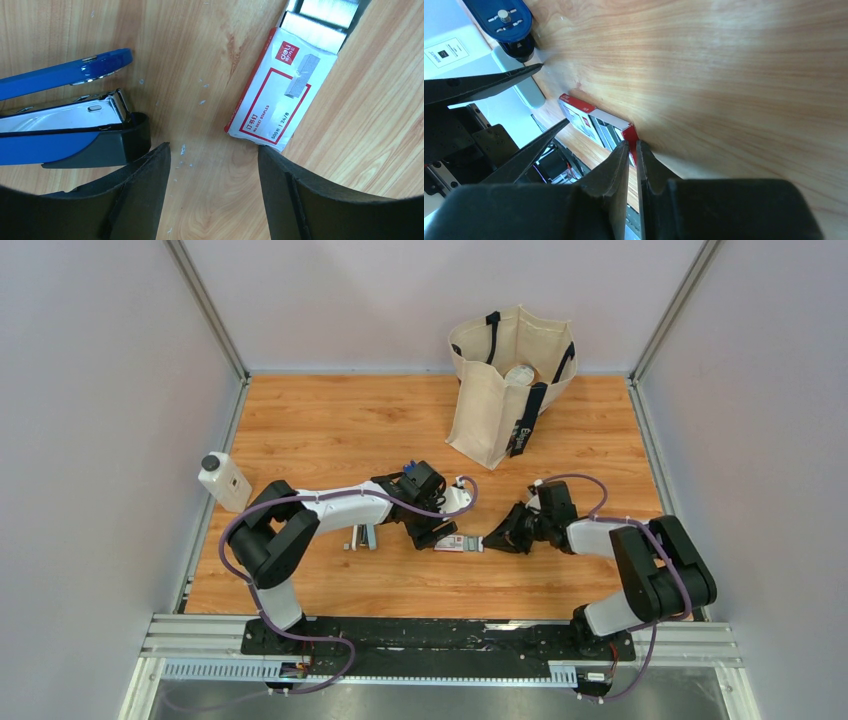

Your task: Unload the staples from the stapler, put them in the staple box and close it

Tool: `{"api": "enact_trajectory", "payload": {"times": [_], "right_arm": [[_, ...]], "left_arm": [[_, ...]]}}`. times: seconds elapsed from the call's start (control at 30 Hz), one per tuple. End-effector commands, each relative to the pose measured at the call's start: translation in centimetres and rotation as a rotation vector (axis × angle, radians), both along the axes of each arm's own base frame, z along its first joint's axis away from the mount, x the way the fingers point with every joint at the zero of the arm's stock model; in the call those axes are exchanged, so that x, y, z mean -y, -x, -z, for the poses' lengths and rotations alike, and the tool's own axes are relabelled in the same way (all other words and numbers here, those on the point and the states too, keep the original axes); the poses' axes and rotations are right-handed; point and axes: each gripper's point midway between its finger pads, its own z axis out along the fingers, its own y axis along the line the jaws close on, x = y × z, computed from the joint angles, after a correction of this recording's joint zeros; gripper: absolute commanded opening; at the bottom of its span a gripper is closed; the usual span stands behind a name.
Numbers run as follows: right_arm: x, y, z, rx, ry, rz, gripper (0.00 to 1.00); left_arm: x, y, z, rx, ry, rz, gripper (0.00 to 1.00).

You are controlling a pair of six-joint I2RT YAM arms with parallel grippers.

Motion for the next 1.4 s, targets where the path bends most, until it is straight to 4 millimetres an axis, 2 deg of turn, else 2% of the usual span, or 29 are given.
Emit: {"api": "enact_trajectory", "payload": {"times": [0.0, 0.43, 0.87, 1.37], "right_arm": [[-1.1, -0.6, -0.2, 0.019, -0.003, -0.008, 0.15], [-3.0, -1.1, -0.9, 0.041, -0.022, -0.047, 0.15], [-4.9, -1.1, -2.3, 0.082, -0.125, -0.083, 0.16], [-5.8, 0.2, -1.0, 0.044, -0.139, -0.114, 0.17]], "left_arm": [[0.8, 0.1, 0.2, -0.004, 0.004, 0.029, 0.73], [0.7, 0.2, 0.0, -0.005, 0.003, 0.037, 0.73], [0.9, 0.3, 0.0, -0.007, -0.002, 0.048, 0.72], [1.0, 0.6, 0.0, -0.008, -0.010, 0.060, 0.71]]}}
